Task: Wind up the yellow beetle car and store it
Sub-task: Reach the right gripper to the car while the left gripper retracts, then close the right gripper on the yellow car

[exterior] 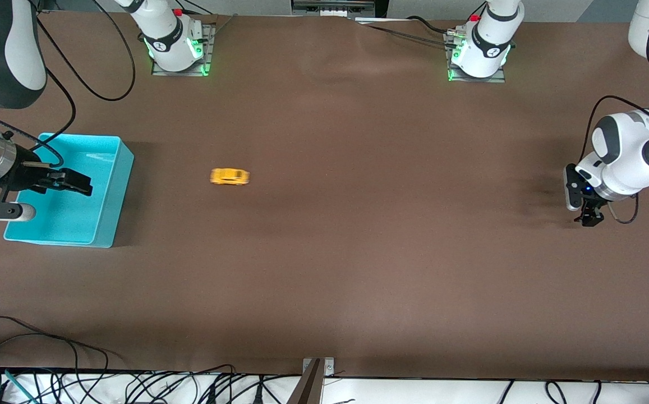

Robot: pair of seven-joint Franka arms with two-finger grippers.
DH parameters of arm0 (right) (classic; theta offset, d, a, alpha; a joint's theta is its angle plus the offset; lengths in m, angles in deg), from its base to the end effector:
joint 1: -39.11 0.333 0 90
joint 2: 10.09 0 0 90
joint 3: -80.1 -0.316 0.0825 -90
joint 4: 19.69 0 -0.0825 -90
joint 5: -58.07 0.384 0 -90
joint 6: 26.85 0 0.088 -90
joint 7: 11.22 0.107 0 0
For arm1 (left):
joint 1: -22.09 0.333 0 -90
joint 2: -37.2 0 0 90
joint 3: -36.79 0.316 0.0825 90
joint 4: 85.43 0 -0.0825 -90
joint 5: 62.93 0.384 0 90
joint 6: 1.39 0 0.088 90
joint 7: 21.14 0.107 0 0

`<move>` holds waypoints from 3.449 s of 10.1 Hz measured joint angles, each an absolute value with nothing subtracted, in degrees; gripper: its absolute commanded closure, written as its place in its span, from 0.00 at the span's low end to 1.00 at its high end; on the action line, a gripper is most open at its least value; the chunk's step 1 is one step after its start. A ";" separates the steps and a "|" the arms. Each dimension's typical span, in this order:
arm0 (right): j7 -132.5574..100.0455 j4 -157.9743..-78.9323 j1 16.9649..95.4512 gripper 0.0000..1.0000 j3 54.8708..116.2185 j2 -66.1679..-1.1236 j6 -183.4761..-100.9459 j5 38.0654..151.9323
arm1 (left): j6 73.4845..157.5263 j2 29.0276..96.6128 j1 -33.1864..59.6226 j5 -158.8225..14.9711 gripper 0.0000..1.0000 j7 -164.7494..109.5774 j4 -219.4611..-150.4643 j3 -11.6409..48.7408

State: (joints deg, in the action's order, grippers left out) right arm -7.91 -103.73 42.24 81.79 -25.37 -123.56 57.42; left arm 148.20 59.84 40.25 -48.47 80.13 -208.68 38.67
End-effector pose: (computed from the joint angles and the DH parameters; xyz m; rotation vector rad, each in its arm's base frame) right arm 0.6379 0.0171 0.5245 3.1196 -0.0471 -0.0696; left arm 0.5426 0.1921 0.2198 -2.0601 2.1959 0.1466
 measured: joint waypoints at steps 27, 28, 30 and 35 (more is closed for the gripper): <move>-93.86 -149.42 44.39 0.00 86.67 -27.73 -160.66 54.58 | 77.22 29.72 22.59 -59.71 0.00 -19.26 -177.25 28.60; -93.84 -150.48 44.39 0.00 86.67 -27.73 -161.88 54.58 | 77.21 30.29 22.60 -59.71 0.00 -19.71 -177.24 28.66; -93.80 -151.41 44.43 0.00 86.67 -27.73 -163.52 54.58 | 77.22 30.99 22.55 -59.71 0.00 -19.78 -176.82 28.57; -92.94 -155.13 44.55 0.59 86.61 -27.73 -169.75 54.59 | 77.20 32.54 22.49 -59.71 0.00 -19.98 -173.66 28.74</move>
